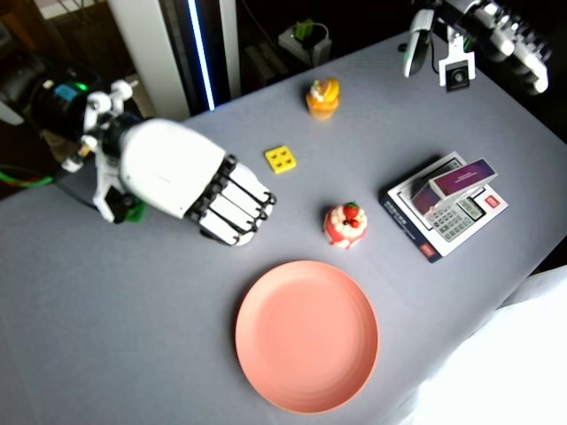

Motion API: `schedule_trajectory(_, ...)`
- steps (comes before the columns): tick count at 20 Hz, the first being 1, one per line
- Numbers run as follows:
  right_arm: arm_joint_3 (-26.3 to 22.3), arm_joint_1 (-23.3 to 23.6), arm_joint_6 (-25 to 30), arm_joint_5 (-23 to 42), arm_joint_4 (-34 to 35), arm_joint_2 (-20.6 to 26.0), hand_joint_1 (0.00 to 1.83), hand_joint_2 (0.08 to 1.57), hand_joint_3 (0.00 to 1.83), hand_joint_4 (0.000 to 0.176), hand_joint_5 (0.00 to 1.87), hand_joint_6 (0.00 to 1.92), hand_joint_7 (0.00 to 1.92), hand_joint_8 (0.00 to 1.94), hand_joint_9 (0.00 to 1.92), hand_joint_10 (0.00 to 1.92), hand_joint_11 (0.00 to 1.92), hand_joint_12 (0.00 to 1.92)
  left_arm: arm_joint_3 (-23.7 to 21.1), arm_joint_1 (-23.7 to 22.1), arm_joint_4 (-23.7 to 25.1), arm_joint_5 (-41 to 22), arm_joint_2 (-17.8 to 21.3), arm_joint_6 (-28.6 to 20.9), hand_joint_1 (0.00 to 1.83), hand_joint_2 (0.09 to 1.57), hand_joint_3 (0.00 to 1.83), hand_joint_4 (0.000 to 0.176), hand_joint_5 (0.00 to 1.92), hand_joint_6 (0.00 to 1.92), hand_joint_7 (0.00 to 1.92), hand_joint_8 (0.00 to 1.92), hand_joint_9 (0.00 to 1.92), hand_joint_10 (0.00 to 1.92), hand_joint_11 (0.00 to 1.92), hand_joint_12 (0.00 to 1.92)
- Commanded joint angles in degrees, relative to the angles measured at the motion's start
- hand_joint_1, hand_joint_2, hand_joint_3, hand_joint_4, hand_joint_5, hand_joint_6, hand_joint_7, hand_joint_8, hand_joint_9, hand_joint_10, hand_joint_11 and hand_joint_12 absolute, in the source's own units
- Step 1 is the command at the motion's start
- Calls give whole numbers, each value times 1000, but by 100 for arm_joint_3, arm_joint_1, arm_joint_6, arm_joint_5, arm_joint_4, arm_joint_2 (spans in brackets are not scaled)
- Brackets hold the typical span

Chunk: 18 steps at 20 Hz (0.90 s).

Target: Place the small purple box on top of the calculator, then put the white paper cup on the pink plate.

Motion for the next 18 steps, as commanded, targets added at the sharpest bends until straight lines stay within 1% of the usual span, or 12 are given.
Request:
schedule_trajectory(1, 45, 124, 4, 871, 64, 31, 1109, 1331, 2, 0, 505, 1569, 689, 1582, 480, 1823, 539, 1921, -23, -67, -18, -739, 35, -25, 538, 1253, 7, 103, 39, 0, 0, 0, 0, 0, 0, 360)
schedule_trajectory(3, 166, 328, 3, 868, 80, 17, 1095, 1345, 1, 0, 498, 1585, 654, 1623, 431, 1810, 519, 1921, -23, -60, -23, -740, 34, -25, 526, 1269, 7, 106, 38, 0, 0, 0, 0, 0, 0, 326)
schedule_trajectory(4, 240, 417, -31, 864, 158, -20, 1249, 1300, 0, 0, 341, 1250, 643, 1559, 450, 1776, 544, 1921, -23, -59, -22, -739, 31, -25, 521, 1271, 4, 108, 39, 0, 0, 0, 0, 0, 0, 352)
schedule_trajectory(7, 562, 791, -237, 550, 405, -250, 1100, 1327, 3, 6, 597, 1579, 605, 1559, 481, 1673, 578, 1921, -20, -56, -22, -739, 25, -25, 485, 1286, 3, 99, 34, 1, 0, 0, 0, 0, 0, 452)
schedule_trajectory(8, 700, 977, -420, 334, 540, -371, 1317, 1235, 0, 0, 419, 1119, 405, 1201, 397, 1581, 450, 1921, -19, -51, -23, -741, 24, -25, 466, 1294, 3, 91, 37, 2, 0, 0, 0, 0, 0, 431)
schedule_trajectory(10, 1020, 1353, -853, -151, 814, -668, 1371, 1206, 0, 0, 403, 889, 364, 1007, 314, 1506, 330, 1921, -15, -40, -23, -744, 22, -25, 463, 1302, 5, 91, 40, 3, 0, 0, 0, 0, 0, 425)
schedule_trajectory(11, 1216, 1521, -986, -381, 918, -839, 1330, 1215, 0, 0, 364, 948, 409, 998, 307, 1458, 272, 1921, -11, -28, -25, -751, 21, -25, 465, 1303, 6, 90, 41, 3, 0, 0, 0, 0, 0, 425)
schedule_trajectory(12, 1452, 1671, -1071, -653, 1021, -1016, 1146, 1302, 3, 0, 513, 1485, 607, 1400, 373, 1444, 311, 1921, -7, -18, -29, -753, 19, -26, 472, 1302, 4, 93, 39, 2, 0, 0, 0, 0, 0, 418)
schedule_trajectory(13, 1693, 1833, -1140, -920, 1121, -1200, 1507, 1220, 0, 0, 392, 1090, 448, 1119, 591, 1534, 432, 1921, 2, -15, -29, -751, 16, -29, 482, 1301, 2, 97, 33, 2, 0, 0, 0, 0, 0, 431)
schedule_trajectory(14, 1922, 1950, -1144, -1156, 1183, -1379, 1150, 1290, 12, 0, 562, 1435, 407, 1053, 460, 1526, 366, 1921, 14, -15, -28, -750, 12, -43, 471, 1300, 1, 106, 30, 1, 0, 0, 0, 0, 0, 436)
schedule_trajectory(16, 2250, 2066, -1167, -1445, 1306, -1603, 1053, 1323, 4, 0, 584, 1549, 389, 1070, 364, 1526, 254, 1921, 42, -15, -28, -758, -9, -60, 455, 1297, 0, 117, 25, 1, 0, 0, 0, 0, 0, 431)
schedule_trajectory(18, 2730, 2190, -1254, -1847, 1570, -1980, 1082, 1346, 3, 0, 527, 1583, 611, 1617, 446, 1639, 437, 1921, 76, -15, -36, -793, -41, -77, 475, 1296, 0, 104, 30, 2, 0, 0, 0, 0, 0, 430)
